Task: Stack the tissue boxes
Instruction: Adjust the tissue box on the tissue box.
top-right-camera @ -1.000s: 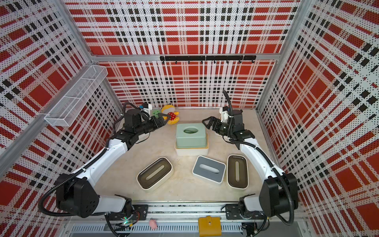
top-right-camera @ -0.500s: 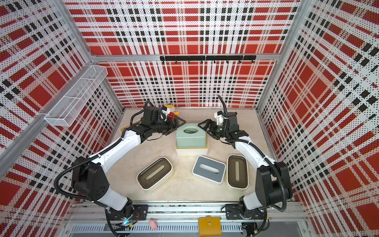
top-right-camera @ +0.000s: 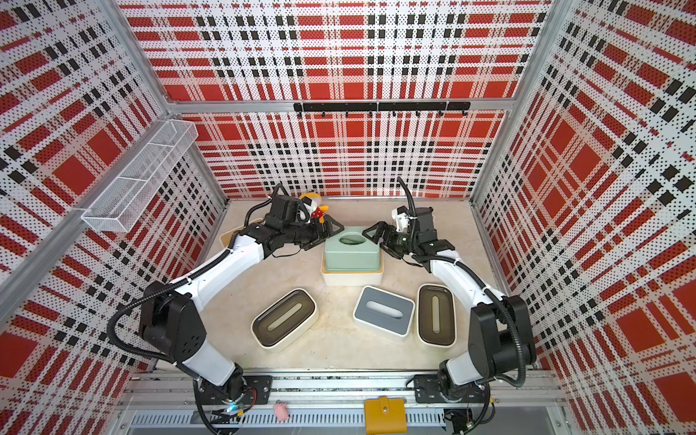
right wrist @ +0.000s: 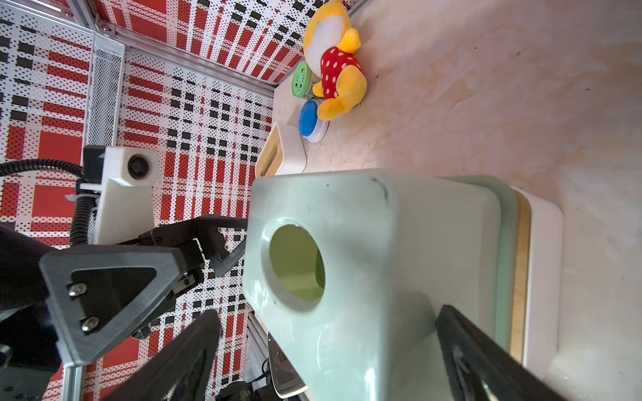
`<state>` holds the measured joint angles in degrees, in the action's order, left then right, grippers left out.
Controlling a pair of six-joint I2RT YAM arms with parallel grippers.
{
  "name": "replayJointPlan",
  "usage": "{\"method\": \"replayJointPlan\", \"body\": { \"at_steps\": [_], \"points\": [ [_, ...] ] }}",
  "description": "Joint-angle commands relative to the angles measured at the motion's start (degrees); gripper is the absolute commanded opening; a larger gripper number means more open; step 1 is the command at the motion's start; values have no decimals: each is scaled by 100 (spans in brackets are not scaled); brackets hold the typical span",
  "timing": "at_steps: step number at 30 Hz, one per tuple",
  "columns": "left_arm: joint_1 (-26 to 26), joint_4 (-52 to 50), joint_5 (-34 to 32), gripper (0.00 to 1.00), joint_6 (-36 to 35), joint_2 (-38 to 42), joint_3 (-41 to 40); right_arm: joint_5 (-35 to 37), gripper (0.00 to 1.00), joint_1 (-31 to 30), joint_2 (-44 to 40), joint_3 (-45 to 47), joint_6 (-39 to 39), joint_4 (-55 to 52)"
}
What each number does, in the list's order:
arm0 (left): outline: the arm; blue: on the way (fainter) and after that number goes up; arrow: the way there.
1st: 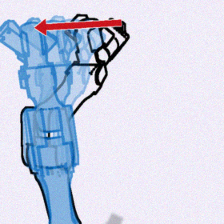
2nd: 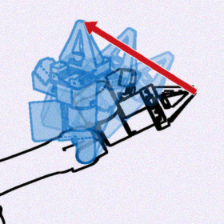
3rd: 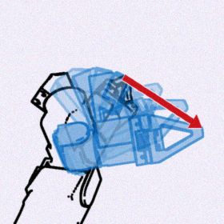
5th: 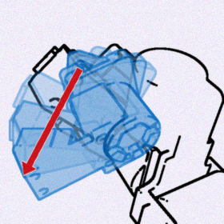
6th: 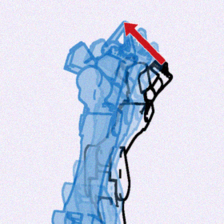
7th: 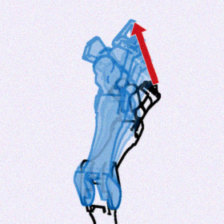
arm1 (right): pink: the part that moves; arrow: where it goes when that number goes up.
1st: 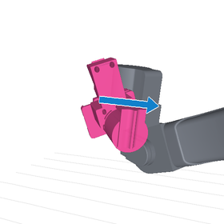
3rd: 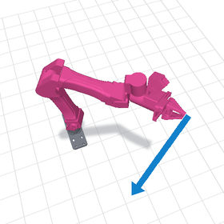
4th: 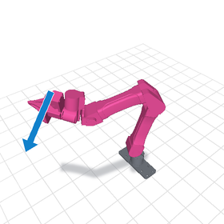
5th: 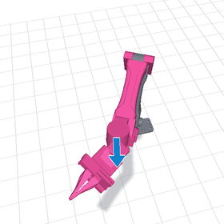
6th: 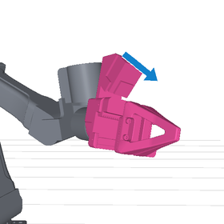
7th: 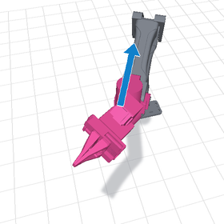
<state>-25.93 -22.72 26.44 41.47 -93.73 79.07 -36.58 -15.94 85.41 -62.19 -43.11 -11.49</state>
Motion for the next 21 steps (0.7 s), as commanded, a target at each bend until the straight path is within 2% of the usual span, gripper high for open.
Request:
{"method": "replayJointPlan", "body": {
  "at_steps": [1,21],
  "points": [
    [-97,-61,57,99,-78,-22,113,-129,100,-40,-66,12,42,112],
    [-175,-152,-58,99,-121,255,-199,-16,100,-88,-184,151,14,140]
  ]
}}
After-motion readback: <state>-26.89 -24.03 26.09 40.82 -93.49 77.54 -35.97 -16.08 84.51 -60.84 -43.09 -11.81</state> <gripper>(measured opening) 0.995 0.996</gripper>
